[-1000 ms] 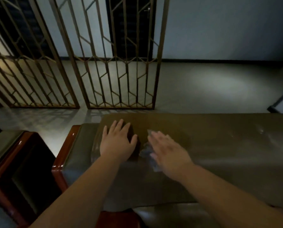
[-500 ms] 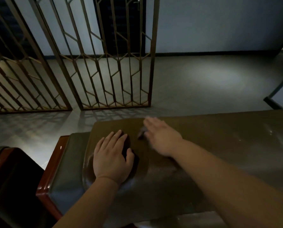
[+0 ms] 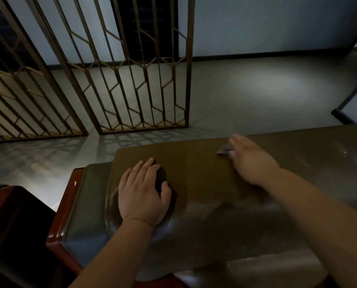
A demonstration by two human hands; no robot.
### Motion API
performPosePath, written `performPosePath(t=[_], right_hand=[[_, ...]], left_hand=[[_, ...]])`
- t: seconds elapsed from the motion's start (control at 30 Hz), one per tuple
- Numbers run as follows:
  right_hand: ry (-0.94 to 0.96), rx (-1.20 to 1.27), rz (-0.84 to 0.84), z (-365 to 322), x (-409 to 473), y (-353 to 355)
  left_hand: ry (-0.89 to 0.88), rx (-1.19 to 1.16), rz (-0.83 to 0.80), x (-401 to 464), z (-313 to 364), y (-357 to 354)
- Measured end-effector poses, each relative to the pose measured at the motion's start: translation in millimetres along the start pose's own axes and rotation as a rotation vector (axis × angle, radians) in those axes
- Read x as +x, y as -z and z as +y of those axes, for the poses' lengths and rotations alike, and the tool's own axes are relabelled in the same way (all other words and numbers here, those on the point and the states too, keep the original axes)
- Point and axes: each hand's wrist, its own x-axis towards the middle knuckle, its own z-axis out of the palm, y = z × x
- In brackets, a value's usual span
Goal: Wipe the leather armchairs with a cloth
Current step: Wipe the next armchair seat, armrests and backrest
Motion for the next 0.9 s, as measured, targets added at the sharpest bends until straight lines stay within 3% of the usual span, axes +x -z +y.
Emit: performPosePath(t=[0.1, 0.23, 0.3, 0.37, 0.47, 0.57, 0.63, 0.77, 0.83, 0.9], right_hand=[[-0.12, 0.006, 0.05, 1, -18, -2], [0.24, -0.013, 0.043, -89, -76, -42], [0.341, 0.008, 0.009, -94, -88, -39], [0.27, -0.005, 0.024, -57, -83, -28], [-0.033, -0.029, 0.103, 26, -81, -13], [-0.255, 0.012, 0.165, 57, -88, -13], [-0.222, 0.004, 0.158, 36, -92, -21], [0.133, -0.08, 0.125, 31, -121, -40], [0.065, -0.13, 0.156, 79, -119, -28], [-0.228, -0.016, 0.173, 129, -111, -10]], left_hand=[[-0.003, 0.0, -0.006, 1, 0, -1], [0.003, 0.038, -0.038, 1, 3, 8], [0.024, 0.056, -0.074, 1, 9, 15], [0.053, 0.079, -0.112, 2, 13, 21], [0.142, 0.067, -0.253, 13, 38, 25], [-0.029, 0.004, -0.423, 29, 103, 8], [-0.119, -0.006, -0.43, 30, 146, -5], [-0.029, 0.02, -0.28, 26, 161, -26], [-0.039, 0.038, -0.261, 25, 156, -34], [-0.041, 0.058, -0.248, 26, 157, -37]])
